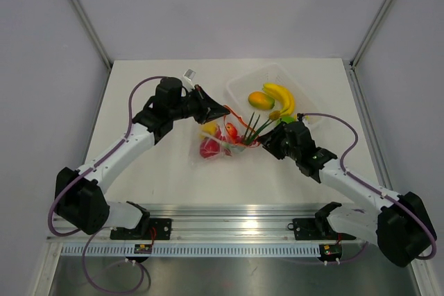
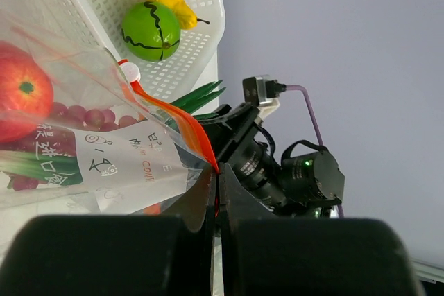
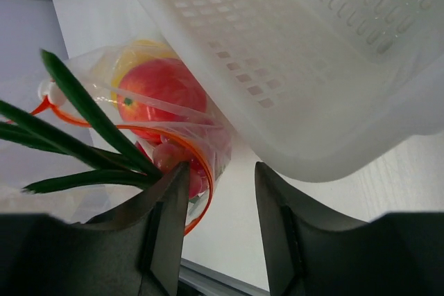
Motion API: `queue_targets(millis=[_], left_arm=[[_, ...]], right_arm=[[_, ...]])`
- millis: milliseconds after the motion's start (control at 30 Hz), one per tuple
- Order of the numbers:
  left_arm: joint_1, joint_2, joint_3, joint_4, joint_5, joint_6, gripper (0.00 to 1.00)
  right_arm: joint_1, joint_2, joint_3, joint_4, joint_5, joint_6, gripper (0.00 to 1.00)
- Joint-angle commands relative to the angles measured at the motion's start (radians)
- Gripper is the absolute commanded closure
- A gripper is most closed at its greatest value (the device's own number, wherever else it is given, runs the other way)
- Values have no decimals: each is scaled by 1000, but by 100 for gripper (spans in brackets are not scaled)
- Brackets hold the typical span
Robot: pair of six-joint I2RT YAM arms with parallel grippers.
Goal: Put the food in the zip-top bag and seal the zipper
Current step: Adjust the zipper food storage bag at the center of the board.
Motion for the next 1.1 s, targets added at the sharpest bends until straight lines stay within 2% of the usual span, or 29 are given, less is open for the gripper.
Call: queue_targets(millis=[0, 167, 267, 300, 333, 367, 500, 600, 767, 867, 1000, 1067], left_arm=[[6, -48, 50, 55, 33, 5, 100], [6, -57, 47, 50, 31, 5, 100], [6, -66, 45, 50, 31, 8, 100], [6, -68, 44, 47, 31, 6, 100], [6, -68, 44, 39, 31, 11, 100], [8, -74, 45, 30, 31, 16, 100], [29, -92, 57, -34, 5, 87, 100], [49, -89, 116, -178, -53, 182, 100], [58, -66, 183, -270, -75, 241, 100], [57, -65, 192, -260, -71, 253, 100], [55, -31, 137, -208, -59, 261, 100], [55, 36, 99, -180, -42, 263, 100]], right_arm=[[-7, 56, 33, 112, -52, -1, 51], [-8, 103, 39, 140, -82, -4, 60], [-7, 132, 48, 171, -98, -16, 71], [-8, 138, 58, 172, -101, -34, 79], [-7, 145, 70, 154, -100, -50, 97], [-7, 143, 105, 137, -95, -86, 100], [-7, 113, 240, 36, -92, -225, 100], [-7, 117, 395, -84, -135, -334, 100], [-8, 235, 608, -257, -223, -439, 100], [-1, 212, 608, -205, -295, -415, 100], [-4, 249, 556, -202, -223, -450, 100], [-4, 333, 544, -217, -197, -470, 100]])
